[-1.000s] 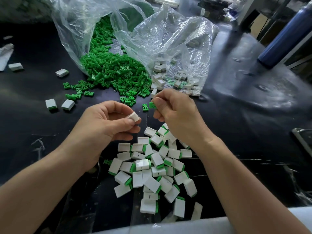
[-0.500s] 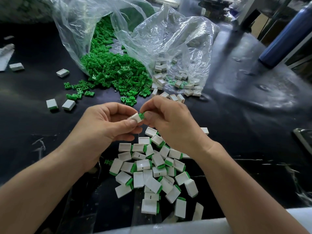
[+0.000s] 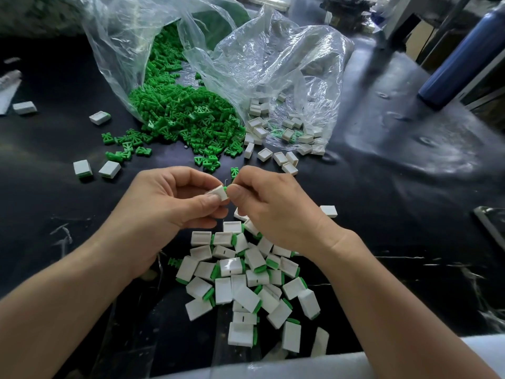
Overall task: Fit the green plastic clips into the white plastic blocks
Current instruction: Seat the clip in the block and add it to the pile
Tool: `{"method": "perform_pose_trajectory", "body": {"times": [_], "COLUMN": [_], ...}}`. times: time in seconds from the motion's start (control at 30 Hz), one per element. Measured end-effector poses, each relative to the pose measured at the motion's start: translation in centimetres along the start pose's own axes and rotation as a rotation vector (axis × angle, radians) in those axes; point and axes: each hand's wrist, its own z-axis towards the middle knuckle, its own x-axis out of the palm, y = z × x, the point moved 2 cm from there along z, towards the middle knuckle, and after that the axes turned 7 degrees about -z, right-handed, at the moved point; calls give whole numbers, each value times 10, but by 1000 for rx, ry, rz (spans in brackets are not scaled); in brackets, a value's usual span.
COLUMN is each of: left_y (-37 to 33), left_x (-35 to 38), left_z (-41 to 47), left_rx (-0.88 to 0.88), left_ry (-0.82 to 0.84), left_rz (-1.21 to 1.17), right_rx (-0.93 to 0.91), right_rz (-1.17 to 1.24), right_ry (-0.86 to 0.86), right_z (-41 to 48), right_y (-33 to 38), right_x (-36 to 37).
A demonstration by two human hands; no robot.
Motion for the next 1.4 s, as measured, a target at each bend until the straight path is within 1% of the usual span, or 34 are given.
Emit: {"method": "perform_pose_trajectory", "body": {"times": [0.07,0.2,0.37,0.47,0.57,0.7,0.77,0.83,0.97,1.07,1.13,1.2,1.3,1.4], "left_y": [1,-1,-6,-7,-6,-4,-3,-4,-10,-10,-10,-11,-10,-10], "left_x": [0,-3,-3,0,0,-1,-1,-1,0,-1,-1,0,2,2], "left_z": [0,0,-4,-6,-6,-7,-8,-8,-5,-3,-3,-4,-4,-5], "left_rx": [-6,-15,74,152,196,214,211,218,230,202,200,198,189,195], "left_ry": [1,16,42,66,77,109,123,134,100,99,95,99,125,156], "left_rz": [-3,17,102,200,283,348,396,374,184,80,38,-3,-52,-47], "right_rx": [-6,-36,-80,-122,-185,-248,-283,-284,-198,-84,34,118,159,182], "right_rz": [7,65,96,33,-98,-201,-291,-284,16,309,518,671,892,1005], "right_ry": [15,-22,-32,-17,-2,23,50,31,-91,-66,2,140,352,436], "right_z": [0,-1,-1,-2,-4,-4,-5,-5,-5,-3,-2,-2,-4,-5], "right_y": [1,2,3,4,6,8,8,9,6,2,-1,0,7,14], "right_x": [0,0,0,-2,-3,-5,-3,-2,-5,-5,-4,-1,6,8]}}
